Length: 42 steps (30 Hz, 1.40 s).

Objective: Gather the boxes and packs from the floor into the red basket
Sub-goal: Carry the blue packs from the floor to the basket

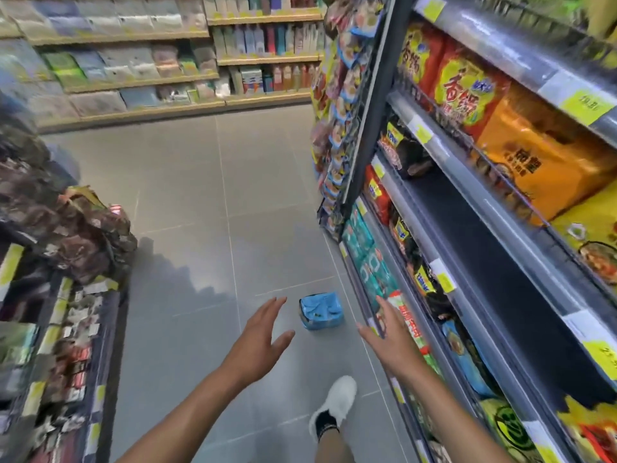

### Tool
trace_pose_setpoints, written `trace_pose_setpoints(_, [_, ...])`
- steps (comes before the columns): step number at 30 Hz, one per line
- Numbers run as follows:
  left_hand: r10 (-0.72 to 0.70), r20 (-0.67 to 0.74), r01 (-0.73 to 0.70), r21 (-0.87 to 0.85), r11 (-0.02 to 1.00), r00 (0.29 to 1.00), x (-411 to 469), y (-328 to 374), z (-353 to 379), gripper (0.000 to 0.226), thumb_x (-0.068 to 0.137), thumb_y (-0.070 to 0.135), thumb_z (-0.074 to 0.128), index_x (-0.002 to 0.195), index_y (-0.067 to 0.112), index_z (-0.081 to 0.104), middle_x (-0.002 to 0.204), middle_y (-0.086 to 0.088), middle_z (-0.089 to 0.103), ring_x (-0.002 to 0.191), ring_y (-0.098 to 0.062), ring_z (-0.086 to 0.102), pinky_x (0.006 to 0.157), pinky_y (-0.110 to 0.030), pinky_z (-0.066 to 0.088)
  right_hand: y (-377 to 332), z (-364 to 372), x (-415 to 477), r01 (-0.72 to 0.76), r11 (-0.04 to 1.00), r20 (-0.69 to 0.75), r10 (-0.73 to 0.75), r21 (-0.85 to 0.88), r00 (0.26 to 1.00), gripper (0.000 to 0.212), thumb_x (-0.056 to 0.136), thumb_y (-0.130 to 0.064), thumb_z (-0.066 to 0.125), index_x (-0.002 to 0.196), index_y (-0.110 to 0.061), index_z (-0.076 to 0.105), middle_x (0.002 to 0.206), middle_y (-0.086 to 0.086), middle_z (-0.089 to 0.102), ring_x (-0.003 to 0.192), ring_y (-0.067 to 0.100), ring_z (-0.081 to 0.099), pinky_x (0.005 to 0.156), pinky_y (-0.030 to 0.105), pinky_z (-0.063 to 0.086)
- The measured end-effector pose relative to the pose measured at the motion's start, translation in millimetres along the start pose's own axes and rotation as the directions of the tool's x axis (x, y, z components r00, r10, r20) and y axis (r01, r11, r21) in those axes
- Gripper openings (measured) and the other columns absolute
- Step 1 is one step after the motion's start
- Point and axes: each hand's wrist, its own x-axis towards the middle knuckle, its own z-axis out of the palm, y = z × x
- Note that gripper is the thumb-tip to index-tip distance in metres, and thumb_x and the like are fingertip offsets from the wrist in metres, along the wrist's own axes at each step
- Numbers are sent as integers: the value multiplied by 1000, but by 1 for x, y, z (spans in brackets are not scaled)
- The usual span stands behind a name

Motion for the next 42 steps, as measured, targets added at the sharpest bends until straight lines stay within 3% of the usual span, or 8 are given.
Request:
trace_pose_setpoints(12, [-214, 125, 217, -9, 976, 969, 208, -42, 35, 65, 103, 37, 57, 160, 23, 27, 165, 1, 29, 151, -15, 28, 123, -30, 23, 39, 15, 234, -318, 939, 184, 291, 133, 939, 84, 99, -46, 66, 164, -16, 22, 171, 8, 24, 156, 26, 26, 125, 43, 26])
trace_pose_setpoints(22, [-401, 295, 439, -71, 896, 867, 372, -216, 168, 63, 103, 49, 52, 158, 27, 30, 163, 0, 35, 145, -21, 40, 115, -33, 34, 181, 133, 424, -521, 828, 196, 487, 207, 851, 77, 101, -45, 60, 163, -15, 26, 167, 11, 31, 151, 30, 35, 121, 47, 33])
trace_pose_setpoints(24, [-464, 323, 531, -164, 831, 825, 404, -255, 209, 57, 103, 47, 51, 155, 30, 34, 158, -1, 42, 136, -21, 48, 107, -33, 40, 223, 172, 461, -578, 783, 211, 539, 231, 815, 76, 101, -50, 58, 163, -20, 27, 166, 6, 31, 151, 30, 34, 116, 49, 36])
trace_pose_setpoints(27, [-585, 407, 712, -348, 610, 701, 451, -309, 268, 43, 105, 48, 44, 146, 33, 42, 136, 7, 53, 113, -17, 53, 98, -45, 47, 284, 229, 514, -612, 744, 220, 571, 269, 791, 58, 105, -48, 50, 153, -17, 43, 158, 8, 43, 135, 25, 46, 112, 47, 37])
trace_pose_setpoints(30, [-646, 498, 806, -467, 362, 579, 488, -354, 317, 36, 105, 57, 32, 130, 38, 50, 150, 1, 41, 129, -26, 44, 103, -61, 39, 342, 278, 564, -620, 704, 203, 589, 345, 782, 51, 107, -48, 44, 139, -10, 57, 145, 17, 59, 124, 27, 58, 115, 47, 42])
trace_pose_setpoints(33, [-682, 565, 838, -531, 130, 464, 520, -401, 366, 64, 103, 68, 25, 151, 29, 42, 160, -3, 38, 146, -35, 36, 111, -70, 27, 398, 316, 604, -663, 641, 252, 618, 387, 745, 65, 104, -62, 41, 139, -11, 61, 137, 17, 65, 125, 35, 63, 111, 52, 47])
trace_pose_setpoints(37, [-588, 676, 828, -560, -19, 444, 542, -436, 414, 89, 95, 80, 10, 129, 19, 66, 113, -14, 76, 110, -40, 66, 109, -60, 41, 439, 348, 616, -716, 499, 407, 595, 488, 692, 71, 95, -78, 39, 129, -24, 70, 115, 8, 78, 105, 30, 75, 96, 45, 58])
trace_pose_setpoints(42, [-584, 641, 787, -617, -7, 498, 550, -435, 419, 86, 97, 77, 13, 122, 18, 70, 108, -16, 77, 102, -41, 73, 100, -65, 50, 432, 346, 606, -736, 445, 466, 576, 511, 672, 83, 87, -88, 31, 130, -28, 70, 114, 8, 79, 100, 29, 77, 74, 38, 63])
